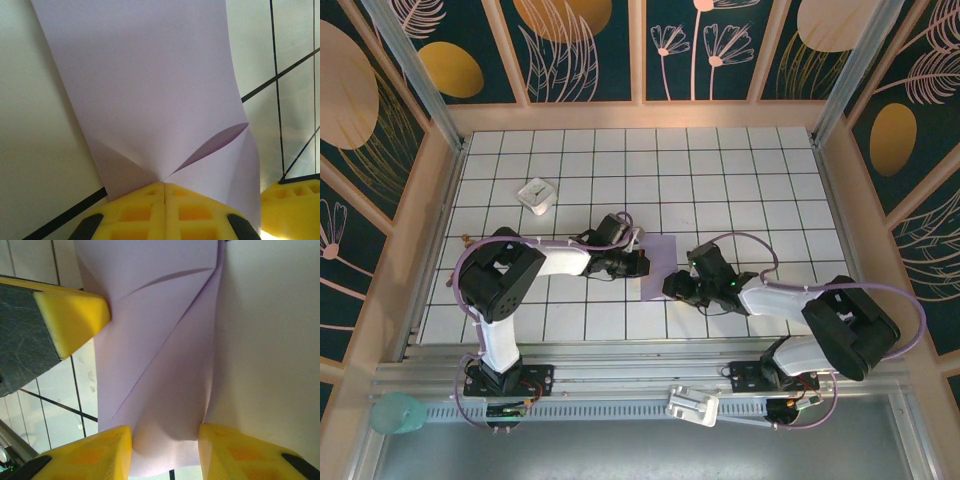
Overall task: Fold a paper plane with a square sheet of paper (pick it up from the middle)
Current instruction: Turn over the paper at the center of the table.
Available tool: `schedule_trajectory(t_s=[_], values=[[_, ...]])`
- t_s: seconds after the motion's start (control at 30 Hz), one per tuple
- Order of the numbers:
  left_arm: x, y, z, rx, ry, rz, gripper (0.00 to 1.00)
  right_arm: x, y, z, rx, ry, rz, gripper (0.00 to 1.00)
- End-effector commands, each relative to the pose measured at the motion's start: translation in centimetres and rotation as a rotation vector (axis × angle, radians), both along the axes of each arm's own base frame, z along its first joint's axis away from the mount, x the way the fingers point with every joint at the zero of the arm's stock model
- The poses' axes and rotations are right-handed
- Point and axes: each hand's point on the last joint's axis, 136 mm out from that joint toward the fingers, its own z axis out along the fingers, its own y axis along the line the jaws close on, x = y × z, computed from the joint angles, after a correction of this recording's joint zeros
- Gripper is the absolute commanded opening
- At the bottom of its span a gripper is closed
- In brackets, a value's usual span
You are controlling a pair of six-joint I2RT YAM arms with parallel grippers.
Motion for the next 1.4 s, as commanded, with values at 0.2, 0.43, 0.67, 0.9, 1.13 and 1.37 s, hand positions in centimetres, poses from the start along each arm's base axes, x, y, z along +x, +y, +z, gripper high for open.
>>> schedule_trajectory(t_s=[0.2, 0.43, 0.67, 0.9, 1.13, 1.37], values=[[-1.8, 1.9, -3.0, 0.101, 0.068, -0.012, 0.0, 0.6, 1.7, 1.5, 0.144, -0.084, 0.044, 0.44], [-2.0, 1.9, -3.0, 0.101, 0.073, -0.016, 0.0, 1.2, 1.6, 2.4, 0.188, -0.135, 0.051, 0.47], [-2.1, 1.9, -3.1, 0.1, 0.078, -0.014, 0.0, 1.5, 1.0, 3.3, 0.244, -0.176, 0.011, 0.5], [-2.1, 1.8, -2.9, 0.098, 0.078, -0.019, 0.0, 1.9, 0.7, 3.9, 0.27, -0.216, -0.014, 0.53], [-2.0, 1.7, -2.7, 0.094, 0.077, -0.018, 0.0, 3.2, 0.8, 4.3, 0.272, -0.243, -0.013, 0.54], [-2.1, 1.8, -2.8, 0.093, 0.081, -0.018, 0.0, 3.8, 1.0, 4.0, 0.277, -0.242, 0.004, 0.54]])
